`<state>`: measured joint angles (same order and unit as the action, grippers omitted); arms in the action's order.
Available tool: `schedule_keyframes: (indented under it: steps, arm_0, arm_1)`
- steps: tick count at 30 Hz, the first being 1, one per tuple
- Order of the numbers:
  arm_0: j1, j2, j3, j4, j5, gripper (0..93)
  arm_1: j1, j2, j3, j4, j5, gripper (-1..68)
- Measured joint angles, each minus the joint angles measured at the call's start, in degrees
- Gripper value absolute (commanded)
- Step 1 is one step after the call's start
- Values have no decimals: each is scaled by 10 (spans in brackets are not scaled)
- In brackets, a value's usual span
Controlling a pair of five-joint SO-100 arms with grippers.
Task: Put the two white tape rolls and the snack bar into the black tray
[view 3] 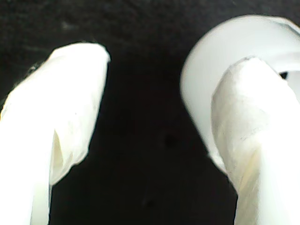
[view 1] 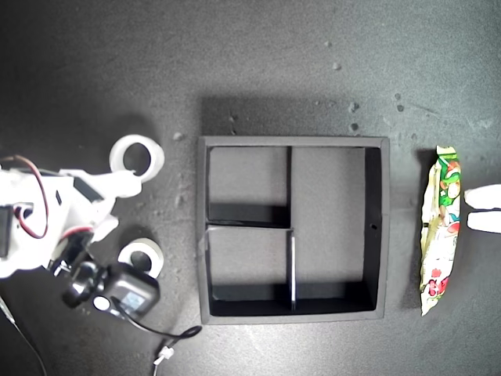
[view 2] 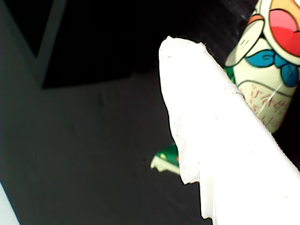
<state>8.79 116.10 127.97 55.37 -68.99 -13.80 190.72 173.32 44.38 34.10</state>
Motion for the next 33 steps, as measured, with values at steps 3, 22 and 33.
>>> schedule_keyframes:
  steps: [3,22,33]
  arm_0:
    - [-6,17,0,0,10,171]
    - [-72,-138,-25,-39,26,117]
    - [-85,-145,-125,34,32,3]
  arm_1:
    - [0,0,0,2,7,235]
    - [-57,-2,-20,-16,-51,256]
    - [-32,-258,-209,-5,-120,257]
